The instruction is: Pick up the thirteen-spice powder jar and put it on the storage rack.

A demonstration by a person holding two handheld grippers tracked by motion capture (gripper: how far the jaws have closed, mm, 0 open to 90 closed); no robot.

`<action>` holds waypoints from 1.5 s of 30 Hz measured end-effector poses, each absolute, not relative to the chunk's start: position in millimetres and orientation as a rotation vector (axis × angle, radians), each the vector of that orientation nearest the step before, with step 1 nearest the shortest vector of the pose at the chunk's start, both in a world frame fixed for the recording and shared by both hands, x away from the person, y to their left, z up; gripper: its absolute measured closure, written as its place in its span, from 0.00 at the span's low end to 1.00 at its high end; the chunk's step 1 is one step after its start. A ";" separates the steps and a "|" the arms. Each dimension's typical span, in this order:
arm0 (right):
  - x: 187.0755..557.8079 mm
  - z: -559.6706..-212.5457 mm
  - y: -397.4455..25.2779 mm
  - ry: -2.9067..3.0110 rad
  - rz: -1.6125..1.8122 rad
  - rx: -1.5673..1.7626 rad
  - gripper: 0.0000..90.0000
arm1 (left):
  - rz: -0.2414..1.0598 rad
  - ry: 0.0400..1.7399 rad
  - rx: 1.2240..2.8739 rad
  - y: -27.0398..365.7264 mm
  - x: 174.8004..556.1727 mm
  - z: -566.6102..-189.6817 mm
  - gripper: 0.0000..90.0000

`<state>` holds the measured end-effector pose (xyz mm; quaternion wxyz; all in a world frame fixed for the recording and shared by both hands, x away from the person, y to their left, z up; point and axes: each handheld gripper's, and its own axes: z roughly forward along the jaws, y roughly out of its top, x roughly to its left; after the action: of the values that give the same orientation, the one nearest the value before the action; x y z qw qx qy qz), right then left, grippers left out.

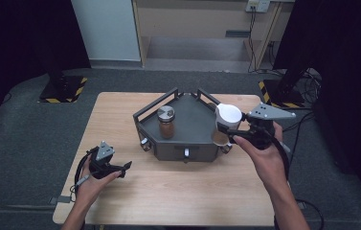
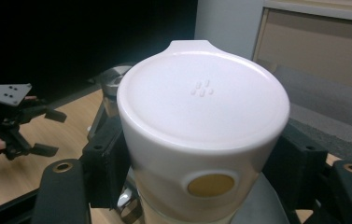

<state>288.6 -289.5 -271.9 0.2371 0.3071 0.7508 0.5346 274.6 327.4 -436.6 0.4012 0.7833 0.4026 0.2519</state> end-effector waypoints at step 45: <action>341.0 -329.6 -247.1 2.009 1.389 0.900 0.34 | 0.639 1.003 1.986 326.3 275.7 -437.5 0.02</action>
<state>341.0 -247.1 -329.6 0.2660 0.3333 0.7440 0.5144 275.7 326.3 -437.5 0.4018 0.7857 0.3967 0.2527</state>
